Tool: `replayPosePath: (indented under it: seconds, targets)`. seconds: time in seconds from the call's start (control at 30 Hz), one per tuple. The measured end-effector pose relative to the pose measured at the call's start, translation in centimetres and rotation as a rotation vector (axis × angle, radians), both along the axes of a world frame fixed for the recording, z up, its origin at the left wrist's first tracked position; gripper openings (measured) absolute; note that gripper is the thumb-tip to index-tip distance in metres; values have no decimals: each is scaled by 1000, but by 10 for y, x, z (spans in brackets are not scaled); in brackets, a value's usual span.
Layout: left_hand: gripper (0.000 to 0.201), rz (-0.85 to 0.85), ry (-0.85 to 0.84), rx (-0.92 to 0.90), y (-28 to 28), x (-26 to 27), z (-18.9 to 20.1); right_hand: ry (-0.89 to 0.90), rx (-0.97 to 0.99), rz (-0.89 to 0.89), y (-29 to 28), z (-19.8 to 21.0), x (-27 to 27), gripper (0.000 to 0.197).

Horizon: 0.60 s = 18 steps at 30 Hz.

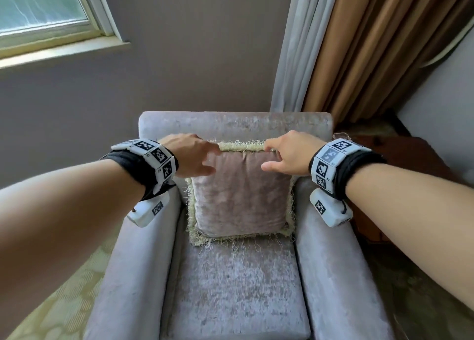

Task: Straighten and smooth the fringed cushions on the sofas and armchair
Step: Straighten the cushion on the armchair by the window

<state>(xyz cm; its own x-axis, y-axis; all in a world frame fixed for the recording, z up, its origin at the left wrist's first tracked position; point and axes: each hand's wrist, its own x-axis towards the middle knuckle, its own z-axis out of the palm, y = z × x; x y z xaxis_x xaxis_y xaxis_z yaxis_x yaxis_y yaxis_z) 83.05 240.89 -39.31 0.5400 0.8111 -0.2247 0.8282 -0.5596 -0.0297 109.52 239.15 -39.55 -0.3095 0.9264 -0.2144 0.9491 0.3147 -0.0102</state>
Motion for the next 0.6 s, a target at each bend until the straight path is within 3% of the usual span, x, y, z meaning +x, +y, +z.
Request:
replayPosePath:
  seconds: [0.1, 0.3, 0.6]
  targets:
    - [56, 86, -78, 50, 31, 11, -60, 90, 31, -19, 35, -59, 24, 57]
    - [63, 284, -474, 52, 53, 17, -210, 324, 40, -153, 59, -202, 60, 62]
    - [88, 674, -840, 215, 80, -4, -414, 656, 377, -397, 57, -397, 86, 81]
